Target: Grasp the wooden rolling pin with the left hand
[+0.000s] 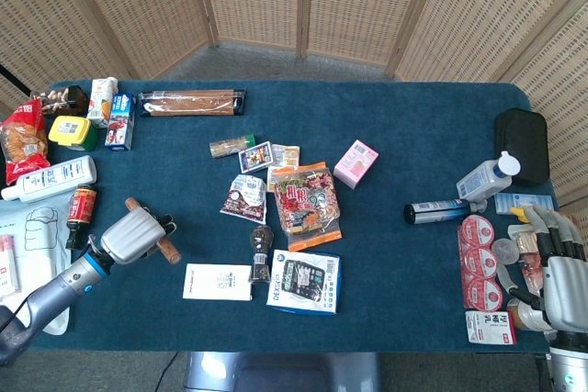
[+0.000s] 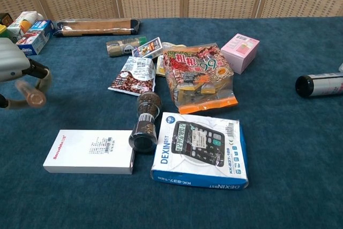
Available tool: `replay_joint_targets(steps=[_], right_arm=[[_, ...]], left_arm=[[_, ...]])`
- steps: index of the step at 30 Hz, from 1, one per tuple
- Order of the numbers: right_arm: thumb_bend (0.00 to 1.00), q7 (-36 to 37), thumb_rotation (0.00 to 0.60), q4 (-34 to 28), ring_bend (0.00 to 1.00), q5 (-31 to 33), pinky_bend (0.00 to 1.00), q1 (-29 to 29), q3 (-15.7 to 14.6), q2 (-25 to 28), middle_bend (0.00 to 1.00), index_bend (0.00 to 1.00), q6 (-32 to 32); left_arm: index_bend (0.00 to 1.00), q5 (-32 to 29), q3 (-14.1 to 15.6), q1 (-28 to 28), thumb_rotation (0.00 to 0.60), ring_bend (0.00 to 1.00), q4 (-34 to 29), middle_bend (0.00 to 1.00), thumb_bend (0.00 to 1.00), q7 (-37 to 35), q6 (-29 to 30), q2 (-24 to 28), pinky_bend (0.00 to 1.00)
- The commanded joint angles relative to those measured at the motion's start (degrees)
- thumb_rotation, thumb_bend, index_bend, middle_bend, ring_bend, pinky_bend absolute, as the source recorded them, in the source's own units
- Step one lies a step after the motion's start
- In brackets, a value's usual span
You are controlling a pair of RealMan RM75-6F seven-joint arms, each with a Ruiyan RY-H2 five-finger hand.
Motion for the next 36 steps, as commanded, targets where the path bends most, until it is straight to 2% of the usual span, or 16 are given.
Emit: replay_joint_targets(steps=[1, 10, 21, 29, 36], right_arm=[[0.32, 0.13, 0.592, 0.13, 0.0, -0.12, 0.0, 0.06, 0.03, -0.09, 0.07, 0.0, -0.01], [0.32, 0.7, 0.593, 0.8, 0.0, -0.43, 0.0, 0.55, 0.25, -0.48, 0.07, 0.0, -0.45], [0.32, 1.79, 0.59, 1.68, 0.0, -0.33, 0.0, 0.91, 0.44, -0.59, 0.08, 0.0, -0.92], [0.32, 3.39, 0.592, 2.84, 0.0, -0.62, 0.0, 1.18, 0.38, -1.26, 0.08, 0.0, -1.2], [0.32, 3.8, 0.592, 3.81, 0.0, -0.51, 0.0, 1.57, 0.35, -2.33, 0.08, 0.0, -1.71]], left_arm=[[0.66, -1.64, -1.51, 0.75, 0.6, 0.9, -2.08, 0.74, 0.61, -1.51, 1.56, 1.76, 0.83], [0.71, -4.78, -5.22, 2.04, 0.6, 0.95, -8.24, 0.79, 0.62, -3.9, 5.46, 6.0, 0.88], [0.71, -7.16, -9.65, 2.34, 0.6, 0.95, -15.77, 0.79, 0.61, -5.55, 8.3, 11.47, 0.88], [0.71, -9.29, -14.27, 1.99, 0.6, 0.95, -23.46, 0.79, 0.61, -4.62, 10.1, 18.28, 0.88], [0.71, -12.87, -18.95, 1.18, 0.6, 0.95, -27.29, 0.79, 0.61, -5.43, 10.1, 23.16, 0.88]])
